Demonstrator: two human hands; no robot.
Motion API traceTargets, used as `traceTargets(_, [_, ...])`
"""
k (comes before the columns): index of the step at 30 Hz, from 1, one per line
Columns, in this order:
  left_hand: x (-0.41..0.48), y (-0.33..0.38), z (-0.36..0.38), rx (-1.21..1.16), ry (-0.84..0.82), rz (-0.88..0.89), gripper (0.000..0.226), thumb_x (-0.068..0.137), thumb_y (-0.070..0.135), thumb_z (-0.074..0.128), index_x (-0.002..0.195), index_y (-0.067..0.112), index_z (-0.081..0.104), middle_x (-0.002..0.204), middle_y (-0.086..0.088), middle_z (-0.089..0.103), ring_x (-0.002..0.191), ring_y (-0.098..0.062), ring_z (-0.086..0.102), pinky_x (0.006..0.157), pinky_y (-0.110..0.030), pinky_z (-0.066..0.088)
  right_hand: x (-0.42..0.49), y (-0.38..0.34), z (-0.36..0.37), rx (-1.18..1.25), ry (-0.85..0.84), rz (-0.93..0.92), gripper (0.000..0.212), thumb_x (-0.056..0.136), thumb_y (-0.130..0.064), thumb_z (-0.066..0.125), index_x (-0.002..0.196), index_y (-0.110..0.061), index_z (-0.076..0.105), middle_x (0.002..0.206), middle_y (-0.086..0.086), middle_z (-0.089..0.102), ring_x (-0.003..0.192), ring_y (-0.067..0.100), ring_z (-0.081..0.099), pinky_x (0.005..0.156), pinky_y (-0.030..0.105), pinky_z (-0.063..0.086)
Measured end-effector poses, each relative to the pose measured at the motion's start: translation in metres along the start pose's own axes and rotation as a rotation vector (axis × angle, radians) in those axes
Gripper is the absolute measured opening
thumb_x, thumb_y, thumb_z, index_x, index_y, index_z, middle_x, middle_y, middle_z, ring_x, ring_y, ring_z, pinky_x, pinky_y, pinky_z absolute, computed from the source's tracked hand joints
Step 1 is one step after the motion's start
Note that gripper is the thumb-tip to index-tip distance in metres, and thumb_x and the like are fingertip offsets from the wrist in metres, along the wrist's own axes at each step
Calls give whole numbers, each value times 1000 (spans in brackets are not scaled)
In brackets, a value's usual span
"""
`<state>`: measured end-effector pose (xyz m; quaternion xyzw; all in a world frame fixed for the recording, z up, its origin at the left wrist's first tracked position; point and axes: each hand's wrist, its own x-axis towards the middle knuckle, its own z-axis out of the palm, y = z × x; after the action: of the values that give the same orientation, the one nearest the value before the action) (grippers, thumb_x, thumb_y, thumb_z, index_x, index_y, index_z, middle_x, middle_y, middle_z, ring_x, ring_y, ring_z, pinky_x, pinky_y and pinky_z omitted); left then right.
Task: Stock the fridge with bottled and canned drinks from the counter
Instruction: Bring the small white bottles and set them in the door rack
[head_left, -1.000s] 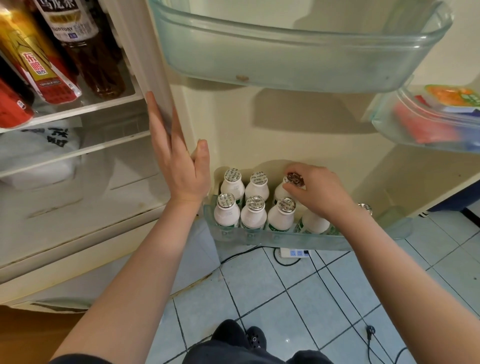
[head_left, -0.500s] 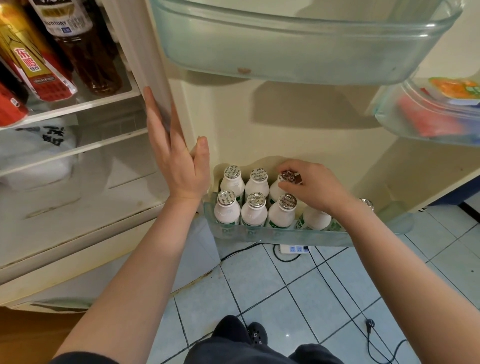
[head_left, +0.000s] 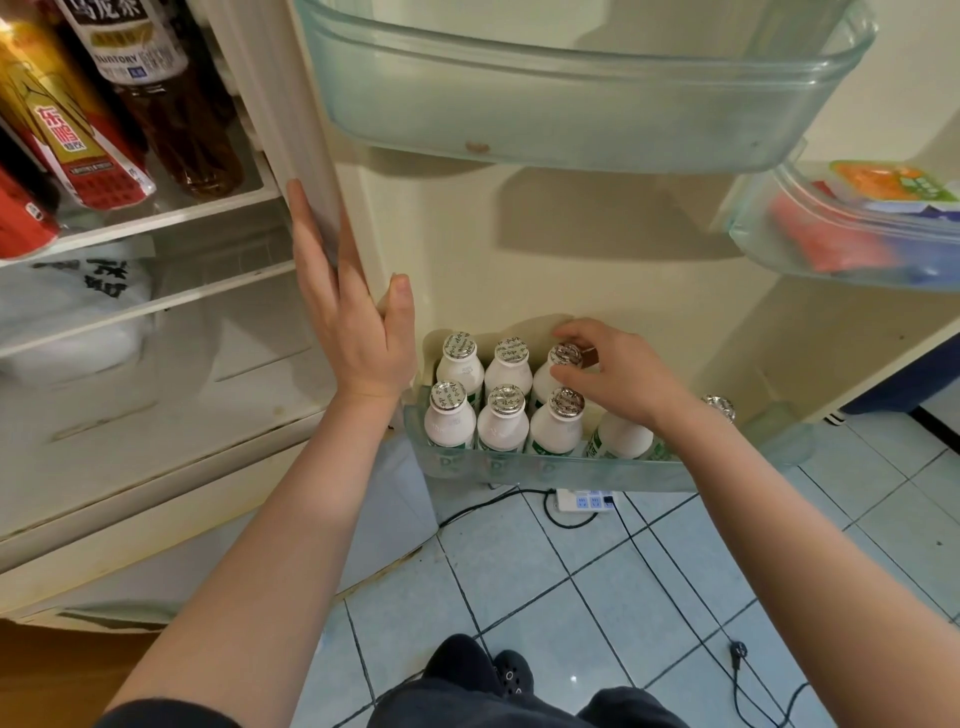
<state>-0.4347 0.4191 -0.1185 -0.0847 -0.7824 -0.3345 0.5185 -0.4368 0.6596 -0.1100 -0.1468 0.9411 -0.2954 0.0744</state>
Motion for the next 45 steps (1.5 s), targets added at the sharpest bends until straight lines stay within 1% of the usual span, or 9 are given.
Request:
traceTargets(4, [0,1,-1,12,-5,1,64,98,44,30,136,-6,39,142,-46,17,137,-51,26,106,-60,31,-5,3,-6,44,-5,36,48,88,-35,60,132,-18,49,126,-1,59,106,14,57,91,25,43])
traceTargets(11, [0,5,-3,40,-1,7,63,98,43,29,137,-5,39,142,-46,18,137,-51,25,109,-57,29,-27,16,-18,-263,46,-29,45,89,-38,56,128,-17,53,125,1,60,111,21,56,84,29,42])
traceTargets(16, [0,5,-2,12,-6,14,59,98,41,31,137,-2,37,142,-47,17,137,-53,24,107,-60,29,-41,22,-28,-536,3,-69,35,85,-39,55,117,-26,60,110,-1,65,102,23,57,82,32,46])
traceTargets(24, [0,4,-2,-7,-5,10,57,99,38,32,138,-3,36,141,-48,15,137,-54,22,109,-60,27,-36,23,-34,-338,-136,-71,20,81,-19,64,98,-26,71,95,-4,68,90,16,60,74,23,42])
traceTargets(29, [0,6,-2,-21,-3,10,54,97,34,34,140,2,33,142,-48,13,138,-52,21,114,-52,24,-36,29,-43,-226,-153,-67,42,75,-9,66,113,-26,65,99,-14,58,91,5,52,74,10,31])
traceTargets(33, [0,6,-1,-38,3,12,54,97,31,35,140,-1,33,141,-48,13,137,-53,21,112,-56,25,-38,39,-44,-282,-87,-38,35,77,-25,71,111,-26,66,104,-7,67,97,14,59,75,20,37])
traceTargets(36, [-1,4,0,-29,8,-3,56,95,27,37,139,-6,34,143,-47,13,139,-50,21,111,-58,25,-38,41,-36,-322,35,-25,31,76,-43,70,98,-22,66,89,-2,68,83,18,59,67,26,41])
traceTargets(41, [-2,3,0,-27,5,8,56,97,31,35,141,-4,32,143,-46,13,140,-48,21,112,-55,25,-34,37,-18,-431,105,28,42,80,-59,58,85,-17,52,65,0,53,64,23,50,48,27,30])
traceTargets(45, [-2,3,0,-13,7,14,56,97,31,35,141,-2,33,143,-46,13,139,-49,22,111,-58,26,-34,33,-15,-461,115,31,43,81,-61,55,83,-17,51,60,-4,45,60,21,46,45,24,26])
